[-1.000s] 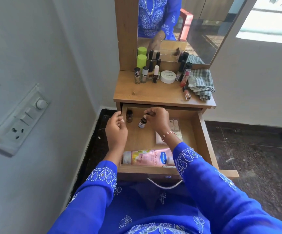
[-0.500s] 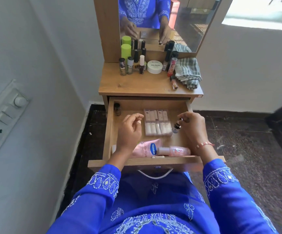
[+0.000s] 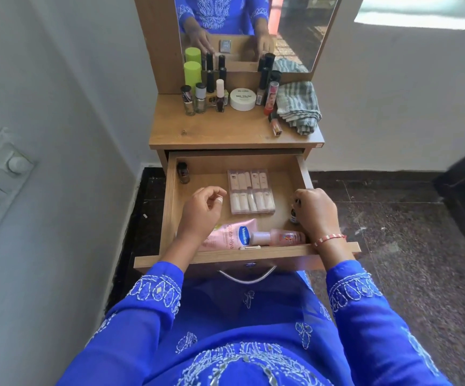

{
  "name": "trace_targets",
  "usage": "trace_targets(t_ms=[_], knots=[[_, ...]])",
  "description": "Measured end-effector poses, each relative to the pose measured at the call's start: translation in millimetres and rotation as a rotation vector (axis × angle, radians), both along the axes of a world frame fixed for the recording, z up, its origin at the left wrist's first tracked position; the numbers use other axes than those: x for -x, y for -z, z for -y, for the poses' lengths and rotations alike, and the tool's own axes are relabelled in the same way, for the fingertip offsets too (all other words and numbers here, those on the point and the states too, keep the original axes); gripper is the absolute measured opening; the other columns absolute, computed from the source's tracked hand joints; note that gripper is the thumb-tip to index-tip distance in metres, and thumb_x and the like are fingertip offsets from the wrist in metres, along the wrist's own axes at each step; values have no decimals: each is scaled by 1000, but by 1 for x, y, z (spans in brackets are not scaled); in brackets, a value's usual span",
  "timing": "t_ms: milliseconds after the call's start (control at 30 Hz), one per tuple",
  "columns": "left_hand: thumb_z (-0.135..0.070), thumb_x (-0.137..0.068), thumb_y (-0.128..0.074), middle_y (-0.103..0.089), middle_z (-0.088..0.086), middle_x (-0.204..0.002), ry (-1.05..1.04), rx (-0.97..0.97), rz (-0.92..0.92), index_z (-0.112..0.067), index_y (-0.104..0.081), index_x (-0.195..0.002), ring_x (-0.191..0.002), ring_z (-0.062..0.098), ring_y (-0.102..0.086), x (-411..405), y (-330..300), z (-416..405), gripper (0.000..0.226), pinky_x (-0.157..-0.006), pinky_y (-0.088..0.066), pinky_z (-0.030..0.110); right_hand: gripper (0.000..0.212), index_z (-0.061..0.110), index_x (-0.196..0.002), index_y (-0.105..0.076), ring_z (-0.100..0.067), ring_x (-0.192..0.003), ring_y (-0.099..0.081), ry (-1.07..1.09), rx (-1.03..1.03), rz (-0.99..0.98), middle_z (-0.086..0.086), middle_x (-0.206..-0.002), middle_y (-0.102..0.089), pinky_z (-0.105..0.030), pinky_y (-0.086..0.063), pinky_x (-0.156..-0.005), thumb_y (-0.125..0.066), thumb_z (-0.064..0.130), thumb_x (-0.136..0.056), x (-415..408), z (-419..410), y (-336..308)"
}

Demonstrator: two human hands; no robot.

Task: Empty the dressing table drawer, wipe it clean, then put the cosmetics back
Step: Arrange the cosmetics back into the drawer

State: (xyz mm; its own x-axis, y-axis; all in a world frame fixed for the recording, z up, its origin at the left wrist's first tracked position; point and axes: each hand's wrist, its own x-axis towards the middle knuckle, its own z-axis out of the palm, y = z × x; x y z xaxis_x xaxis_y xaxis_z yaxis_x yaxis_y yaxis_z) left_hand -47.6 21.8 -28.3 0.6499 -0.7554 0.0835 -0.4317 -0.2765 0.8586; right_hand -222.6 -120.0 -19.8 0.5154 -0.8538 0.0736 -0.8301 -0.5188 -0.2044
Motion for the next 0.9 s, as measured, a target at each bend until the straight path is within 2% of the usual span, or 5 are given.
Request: trace_targets(t_ms=[133, 333, 533, 733, 900], knots=[[-6, -89, -51, -65, 6, -102, 6, -13, 2, -10, -66, -99, -83, 10, -56, 0, 1, 0, 19, -71, -46, 14, 14, 1, -81, -64, -33, -94, -54, -4, 27, -32, -14, -91, -65, -29, -34, -60, -51, -2, -78, 2, -2, 1], [-7, -89, -51, -66, 6, -102, 2, -27, 5, -11, -66, -98, -81, 8, -55, 0, 2, 0, 19, -68, -44, 10, 13, 1, -84, -64, -31, -98, -51, -15, -41, -105, -12, -97, -61, -36, -48, -69, -57, 3, -73, 5, -3, -2], [-6, -89, -51, -65, 6, -102, -2, -30, -3, -11, -67, -98, -82, 10, -55, 0, -1, 0, 19, -76, -48, 22, 14, 2, -85, -66, -30, -97, -51, -28, -23, -108, -11, -96, -62, -35, -48, -68, -56, 5, -74, 7, -2, 1], [-8, -89, -51, -65, 4, -101, 3, -23, -39, -13, -66, -98, -83, 8, -56, 1, -1, 0, 18, -68, -44, 7, 16, -1, -74, -61, -31, -89, -52, -46, 81, 71, -13, -88, -62, -30, -36, -58, -55, 12, -83, 3, -1, 1], [-9, -90, -52, -66, 2, -99, 17, -2, -53, -13, -66, -99, -86, 9, -58, -4, -8, 5, 17, -67, -45, 5, 19, -1, -69, -60, -31, -81, -55, -93, 118, 250, -14, -79, -61, -33, -43, -60, -57, 12, -83, -21, 9, -19]])
